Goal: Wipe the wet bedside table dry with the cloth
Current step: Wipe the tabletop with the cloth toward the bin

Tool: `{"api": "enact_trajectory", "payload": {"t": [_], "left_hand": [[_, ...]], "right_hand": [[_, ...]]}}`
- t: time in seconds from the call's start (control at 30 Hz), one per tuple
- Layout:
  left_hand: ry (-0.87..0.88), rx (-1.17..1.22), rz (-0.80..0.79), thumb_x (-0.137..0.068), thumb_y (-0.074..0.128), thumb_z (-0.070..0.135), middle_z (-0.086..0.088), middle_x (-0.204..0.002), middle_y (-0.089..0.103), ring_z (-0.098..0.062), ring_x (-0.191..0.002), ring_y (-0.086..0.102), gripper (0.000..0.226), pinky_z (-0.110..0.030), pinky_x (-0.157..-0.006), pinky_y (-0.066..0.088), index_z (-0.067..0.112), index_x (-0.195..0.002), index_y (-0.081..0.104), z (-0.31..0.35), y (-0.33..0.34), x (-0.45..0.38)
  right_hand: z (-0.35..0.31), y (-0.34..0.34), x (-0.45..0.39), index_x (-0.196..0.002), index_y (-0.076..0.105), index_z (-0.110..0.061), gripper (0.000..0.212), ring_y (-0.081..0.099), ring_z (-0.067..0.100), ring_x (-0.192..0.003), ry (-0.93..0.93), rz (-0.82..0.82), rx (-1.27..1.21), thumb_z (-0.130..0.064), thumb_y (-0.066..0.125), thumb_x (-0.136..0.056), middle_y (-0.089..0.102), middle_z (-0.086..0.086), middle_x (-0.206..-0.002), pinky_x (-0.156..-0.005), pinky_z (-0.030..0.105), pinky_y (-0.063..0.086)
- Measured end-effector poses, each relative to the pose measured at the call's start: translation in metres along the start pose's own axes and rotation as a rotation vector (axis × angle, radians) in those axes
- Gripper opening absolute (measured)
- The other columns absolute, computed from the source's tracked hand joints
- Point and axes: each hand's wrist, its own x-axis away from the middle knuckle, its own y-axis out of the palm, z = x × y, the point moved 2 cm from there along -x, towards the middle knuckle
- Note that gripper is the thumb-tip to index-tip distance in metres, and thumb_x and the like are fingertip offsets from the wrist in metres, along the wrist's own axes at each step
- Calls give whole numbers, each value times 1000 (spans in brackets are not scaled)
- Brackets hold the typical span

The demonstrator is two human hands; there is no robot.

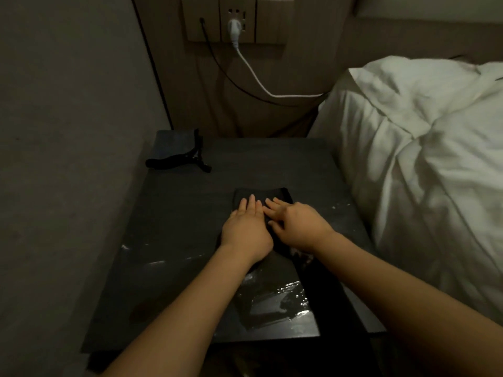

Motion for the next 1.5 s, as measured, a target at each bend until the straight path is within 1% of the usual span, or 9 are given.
{"api": "enact_trajectory", "payload": {"t": [0.17,0.4,0.6,0.77,1.0,1.2,1.33,1.5], "left_hand": [[40,-23,-24,-94,37,23,-6,-161,-8,-21,-148,-2,71,-35,-118,12,8,-151,-2,34,-3,-23],[119,-32,-14,-96,35,25,-6,-161,-8,-21,-148,-3,69,-35,-119,9,7,-151,-2,73,3,-46],[161,9,16,-98,32,28,-7,-161,-5,-22,-148,-1,65,-35,-120,9,7,-151,1,96,10,-55],[206,1,20,-98,32,28,-8,-161,-4,-23,-148,-1,64,-36,-120,8,7,-151,2,105,14,-50],[220,-26,29,-98,31,26,-11,-160,-6,-23,-148,-3,66,-35,-120,6,4,-150,-1,106,24,-30],[236,-18,23,-95,35,25,-11,-160,-5,-22,-148,-3,68,-34,-119,6,4,-151,1,95,27,-9],[236,-9,28,-96,34,25,-11,-161,-3,-22,-148,-2,67,-34,-119,6,5,-151,2,87,31,2],[217,-24,22,-96,34,25,-11,-160,-5,-22,-148,-3,68,-34,-119,6,5,-151,1,74,32,16]], "right_hand": [[35,-8,7,-144,28,-23,49,20,11,-143,63,-14,34,-28,37,-96,24,-4,-155,-113,30,23],[77,-11,20,-143,29,-23,50,23,10,-142,170,22,29,-28,40,-95,27,-4,-154,-112,29,26],[92,-12,32,-143,29,-23,49,26,11,-141,251,54,41,-27,39,-95,29,-3,-153,-112,30,26],[94,-10,45,-143,29,-20,50,26,12,-141,292,49,55,-26,39,-95,29,-1,-153,-112,29,27],[80,-6,59,-145,23,-15,51,21,16,-143,333,-11,91,-24,34,-96,20,3,-156,-112,32,28],[60,-3,71,-145,22,-13,51,20,18,-143,321,-42,74,-21,35,-96,19,6,-156,-114,36,27],[47,-1,77,-145,23,-12,51,20,18,-143,315,-43,69,-20,35,-96,20,7,-156,-112,32,26],[29,2,79,-144,25,-11,51,20,19,-143,290,-56,58,-18,36,-95,21,9,-156,-113,33,28]]}}
